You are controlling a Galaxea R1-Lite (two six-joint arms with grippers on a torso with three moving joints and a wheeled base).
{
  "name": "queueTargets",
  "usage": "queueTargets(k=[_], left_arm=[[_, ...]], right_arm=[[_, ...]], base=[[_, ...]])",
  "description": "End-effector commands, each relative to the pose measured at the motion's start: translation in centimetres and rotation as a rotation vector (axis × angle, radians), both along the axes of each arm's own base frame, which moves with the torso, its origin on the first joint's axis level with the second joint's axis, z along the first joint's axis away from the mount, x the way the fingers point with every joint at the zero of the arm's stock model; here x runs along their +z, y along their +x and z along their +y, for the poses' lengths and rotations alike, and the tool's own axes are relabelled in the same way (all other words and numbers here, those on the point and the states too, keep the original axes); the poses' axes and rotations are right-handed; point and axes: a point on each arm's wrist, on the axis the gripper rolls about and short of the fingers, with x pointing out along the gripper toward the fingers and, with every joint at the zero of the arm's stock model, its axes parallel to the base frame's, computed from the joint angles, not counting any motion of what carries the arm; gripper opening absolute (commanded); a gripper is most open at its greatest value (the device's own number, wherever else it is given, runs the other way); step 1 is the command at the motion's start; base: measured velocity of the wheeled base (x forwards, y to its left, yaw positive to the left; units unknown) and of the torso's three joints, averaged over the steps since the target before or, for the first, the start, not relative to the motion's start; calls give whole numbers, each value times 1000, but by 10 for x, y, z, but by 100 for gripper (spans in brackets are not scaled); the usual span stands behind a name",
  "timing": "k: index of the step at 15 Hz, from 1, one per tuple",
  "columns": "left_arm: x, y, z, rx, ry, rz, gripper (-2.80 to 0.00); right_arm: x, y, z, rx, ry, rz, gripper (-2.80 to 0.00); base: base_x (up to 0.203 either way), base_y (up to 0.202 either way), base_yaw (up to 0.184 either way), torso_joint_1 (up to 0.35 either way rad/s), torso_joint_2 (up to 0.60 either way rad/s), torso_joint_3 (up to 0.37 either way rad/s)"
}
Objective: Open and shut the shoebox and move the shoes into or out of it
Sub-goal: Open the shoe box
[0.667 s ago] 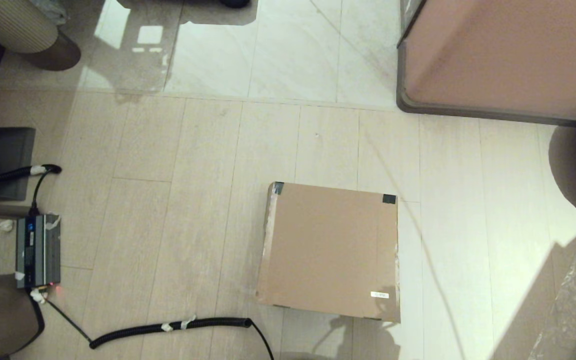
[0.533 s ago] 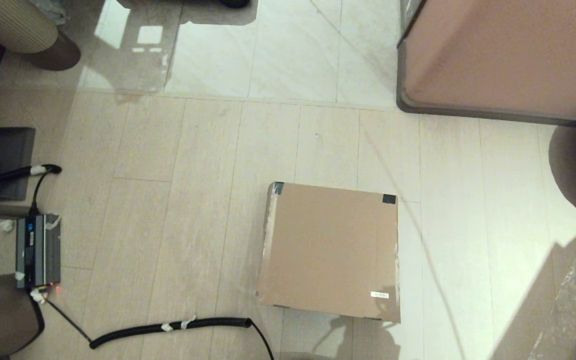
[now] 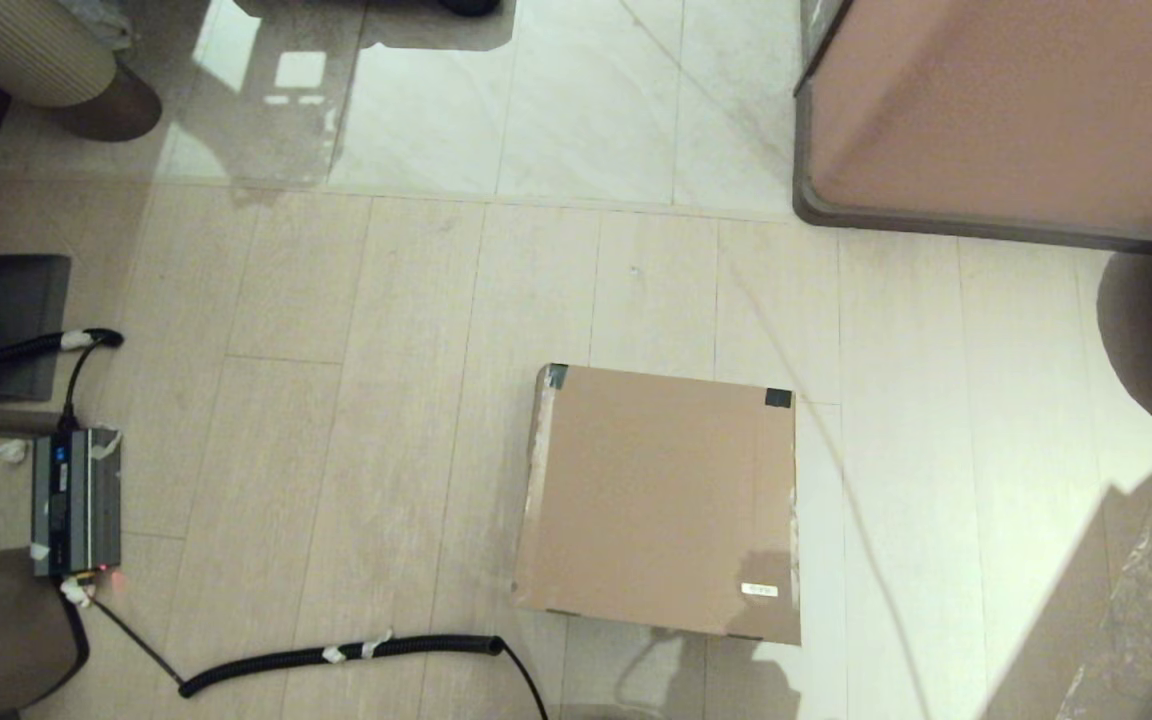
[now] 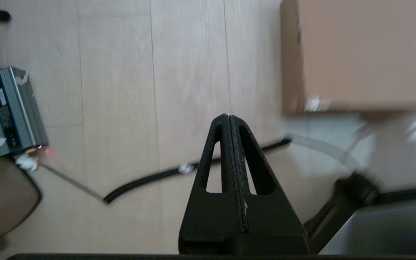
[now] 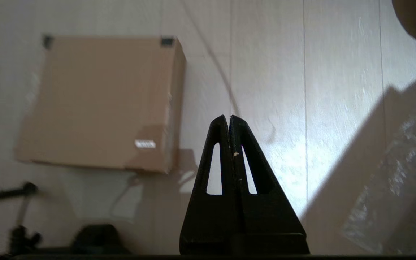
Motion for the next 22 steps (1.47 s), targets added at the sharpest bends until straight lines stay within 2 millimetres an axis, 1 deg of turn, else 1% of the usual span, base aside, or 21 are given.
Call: queueTargets(k=[1, 2, 3, 4, 5, 6, 7, 8, 9, 10, 11, 12, 14, 16, 18, 20, 22], left_arm=[[36, 11, 0, -9, -82, 72, -280], [57, 26, 0, -13, -147, 143, -280], [75, 46, -1, -11, -206, 225, -280], [87, 68, -2, -5, -256, 308, -280], [92, 89, -2, 7, -296, 396, -280], [90, 106, -3, 20, -321, 497, -280], [83, 122, -4, 28, -318, 619, -280], [73, 132, -6, 27, -287, 733, -280], [61, 138, -8, -3, -199, 838, -280], [51, 143, -9, -42, -85, 899, -280], [45, 152, -11, -47, -48, 930, -280], [40, 166, -11, -33, -65, 932, -280], [30, 204, -10, -5, -145, 859, -280], [12, 238, -7, 11, -219, 777, -280], [-11, 260, -2, 15, -262, 752, -280], [-29, 276, 2, -3, -290, 742, -280], [-44, 291, 2, -41, -306, 746, -280]], right_arm=[[49, 9, 0, 31, 87, 60, -280], [66, 25, 1, 52, 136, 146, -280], [77, 44, 2, 68, 178, 238, -280], [83, 63, 2, 77, 212, 330, -280], [85, 82, 2, 74, 240, 419, -280], [84, 100, 2, 62, 258, 501, -280], [82, 119, 2, 49, 269, 582, -280], [79, 137, 2, 40, 275, 653, -280], [75, 157, 1, 33, 280, 723, -280], [70, 175, 1, 35, 277, 772, -280], [63, 193, 1, 42, 264, 807, -280], [55, 209, 1, 52, 249, 829, -280], [39, 236, 6, 81, 225, 846, -280], [28, 249, 9, 97, 209, 854, -280], [16, 261, 9, 93, 206, 881, -280], [-2, 273, 10, 95, 201, 912, -280], [-24, 292, 11, 96, 201, 926, -280]], base=[[0, 0, 0, 0, 0, 0], [0, 0, 0, 0, 0, 0], [0, 0, 0, 0, 0, 0], [0, 0, 0, 0, 0, 0], [0, 0, 0, 0, 0, 0], [0, 0, 0, 0, 0, 0], [0, 0, 0, 0, 0, 0], [0, 0, 0, 0, 0, 0], [0, 0, 0, 0, 0, 0], [0, 0, 0, 0, 0, 0], [0, 0, 0, 0, 0, 0], [0, 0, 0, 0, 0, 0], [0, 0, 0, 0, 0, 0], [0, 0, 0, 0, 0, 0], [0, 0, 0, 0, 0, 0], [0, 0, 0, 0, 0, 0], [0, 0, 0, 0, 0, 0]])
